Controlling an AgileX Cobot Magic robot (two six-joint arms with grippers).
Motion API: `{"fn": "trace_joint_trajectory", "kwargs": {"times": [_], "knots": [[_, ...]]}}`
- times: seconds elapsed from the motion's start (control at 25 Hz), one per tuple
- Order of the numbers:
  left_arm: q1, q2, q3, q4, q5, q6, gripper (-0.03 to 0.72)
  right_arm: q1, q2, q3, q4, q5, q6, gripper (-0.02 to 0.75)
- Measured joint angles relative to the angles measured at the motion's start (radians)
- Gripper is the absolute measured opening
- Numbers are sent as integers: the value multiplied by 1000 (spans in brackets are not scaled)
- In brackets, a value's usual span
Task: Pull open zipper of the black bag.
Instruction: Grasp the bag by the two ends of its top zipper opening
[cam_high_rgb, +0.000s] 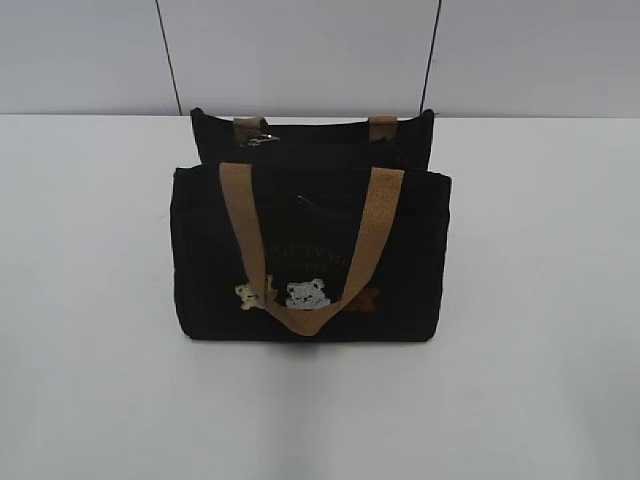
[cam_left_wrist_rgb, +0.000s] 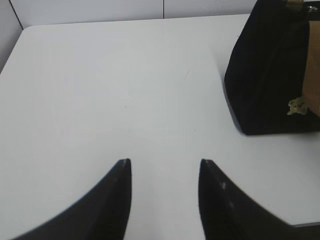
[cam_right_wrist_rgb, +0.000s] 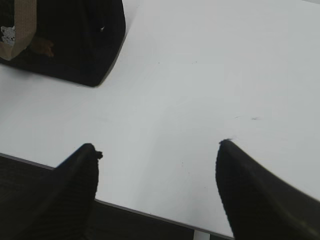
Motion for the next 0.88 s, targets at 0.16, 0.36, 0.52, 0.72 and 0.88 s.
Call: {"fn": "trace_joint_trajectory", "kwargs": {"times": [0.16, 0.36, 0.52, 0.72, 0.88], "knots": [[0, 0, 0, 0, 0, 0, 330, 0, 0, 0, 0, 0, 0, 556], [0, 0, 0, 0, 0, 0, 330, 0, 0, 0, 0, 0, 0, 556], [0, 0, 0, 0, 0, 0, 330, 0, 0, 0, 0, 0, 0, 556], [0, 0, 0, 0, 0, 0, 330, 0, 0, 0, 0, 0, 0, 556], [0, 0, 0, 0, 0, 0, 330, 0, 0, 0, 0, 0, 0, 556]]}}
